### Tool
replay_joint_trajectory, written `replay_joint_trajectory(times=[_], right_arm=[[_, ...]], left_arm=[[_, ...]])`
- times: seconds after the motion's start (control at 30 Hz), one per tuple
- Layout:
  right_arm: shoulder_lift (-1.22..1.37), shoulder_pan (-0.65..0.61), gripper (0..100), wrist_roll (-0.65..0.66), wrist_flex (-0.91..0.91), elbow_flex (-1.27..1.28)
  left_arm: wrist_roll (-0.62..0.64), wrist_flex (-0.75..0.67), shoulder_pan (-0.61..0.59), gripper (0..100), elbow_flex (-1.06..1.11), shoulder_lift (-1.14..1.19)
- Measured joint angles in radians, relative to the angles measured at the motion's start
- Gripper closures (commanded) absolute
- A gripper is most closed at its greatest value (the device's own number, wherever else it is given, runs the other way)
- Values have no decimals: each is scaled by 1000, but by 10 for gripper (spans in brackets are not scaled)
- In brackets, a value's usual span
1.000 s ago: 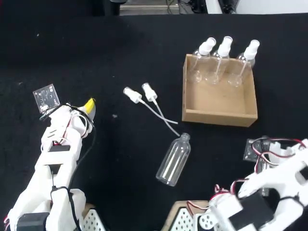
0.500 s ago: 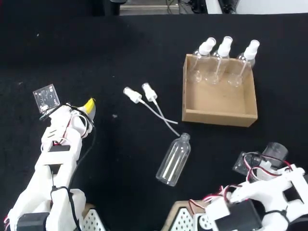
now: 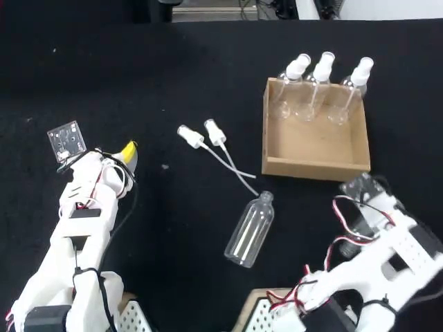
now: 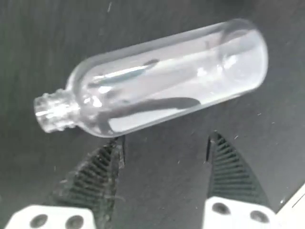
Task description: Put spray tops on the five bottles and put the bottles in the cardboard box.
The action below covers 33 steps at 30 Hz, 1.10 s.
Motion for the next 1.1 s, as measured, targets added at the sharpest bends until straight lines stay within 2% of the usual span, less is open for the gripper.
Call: replay_joint_trajectory(times=[0.17,0.37,0.57,0.7,0.9,1.1], right_arm=[[-55,-31,755,-101,0,0],[-144,-32,759,-110,18,0],[-207,-32,759,-110,201,-55],[-207,-31,759,-109,210,-98],[-207,38,759,37,279,-103],[-207,74,756,275,302,-103]], left_arm=[[0,0,0,755,0,0],[0,0,0,755,0,0],[0,0,0,755,0,0],[0,0,0,755,0,0],[0,0,0,755,0,0],[0,0,0,755,0,0]])
